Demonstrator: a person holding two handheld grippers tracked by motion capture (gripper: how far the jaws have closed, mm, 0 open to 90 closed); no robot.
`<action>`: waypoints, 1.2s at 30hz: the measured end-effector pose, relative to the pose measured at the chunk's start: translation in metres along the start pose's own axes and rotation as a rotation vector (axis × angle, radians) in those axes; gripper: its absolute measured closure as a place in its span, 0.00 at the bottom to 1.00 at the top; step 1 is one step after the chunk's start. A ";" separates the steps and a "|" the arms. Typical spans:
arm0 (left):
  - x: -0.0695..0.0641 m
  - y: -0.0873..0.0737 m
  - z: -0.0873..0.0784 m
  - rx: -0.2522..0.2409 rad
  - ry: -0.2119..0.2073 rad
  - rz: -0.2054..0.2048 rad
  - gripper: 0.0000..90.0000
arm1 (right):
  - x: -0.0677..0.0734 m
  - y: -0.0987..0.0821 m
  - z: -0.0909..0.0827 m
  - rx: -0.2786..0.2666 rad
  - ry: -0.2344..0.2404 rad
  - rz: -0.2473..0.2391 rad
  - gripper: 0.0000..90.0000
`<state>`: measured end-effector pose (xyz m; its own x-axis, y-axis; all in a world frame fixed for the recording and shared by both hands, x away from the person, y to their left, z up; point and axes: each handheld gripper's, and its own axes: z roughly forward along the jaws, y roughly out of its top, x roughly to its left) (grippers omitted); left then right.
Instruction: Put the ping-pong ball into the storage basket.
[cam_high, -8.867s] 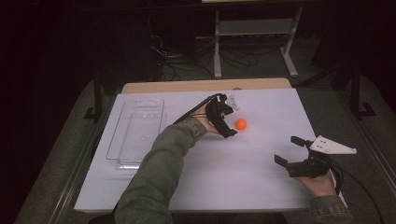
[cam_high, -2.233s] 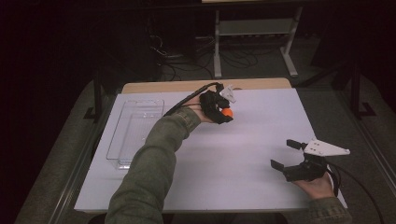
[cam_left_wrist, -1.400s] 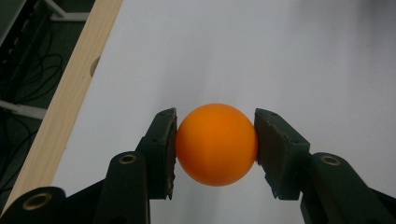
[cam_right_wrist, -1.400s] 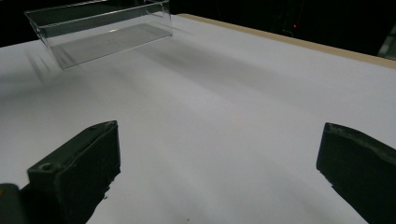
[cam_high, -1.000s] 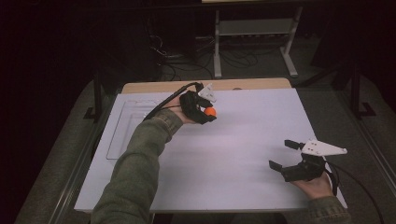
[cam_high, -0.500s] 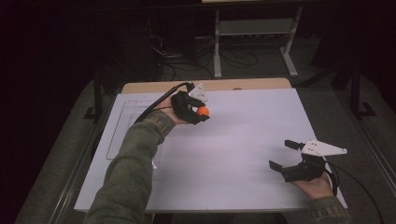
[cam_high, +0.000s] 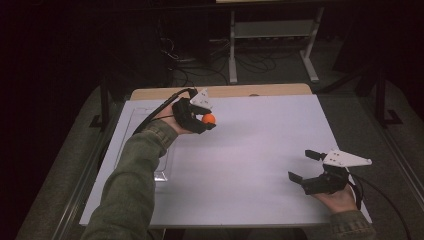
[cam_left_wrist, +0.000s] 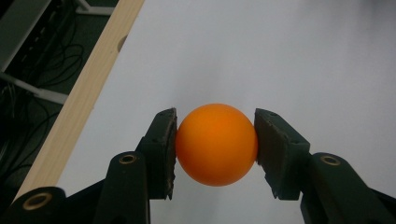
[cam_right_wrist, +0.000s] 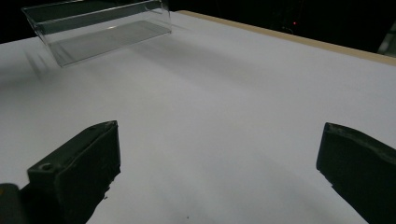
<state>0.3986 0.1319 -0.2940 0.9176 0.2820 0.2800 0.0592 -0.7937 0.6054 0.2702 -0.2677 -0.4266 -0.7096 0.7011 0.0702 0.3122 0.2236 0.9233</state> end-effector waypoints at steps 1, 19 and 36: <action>0.000 -0.001 -0.002 0.001 0.002 0.002 0.57 | 0.000 0.000 0.000 0.000 -0.001 0.001 0.00; 0.003 -0.027 -0.027 0.020 0.034 -0.040 0.57 | -0.001 -0.001 0.002 0.010 -0.001 0.000 0.00; 0.001 -0.045 -0.044 0.029 0.045 -0.063 0.57 | -0.002 -0.001 0.002 0.015 -0.004 -0.002 0.00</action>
<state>0.3798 0.1916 -0.2882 0.8932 0.3553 0.2757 0.1282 -0.7888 0.6011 0.2730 -0.2681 -0.4283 -0.7074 0.7037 0.0668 0.3205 0.2351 0.9176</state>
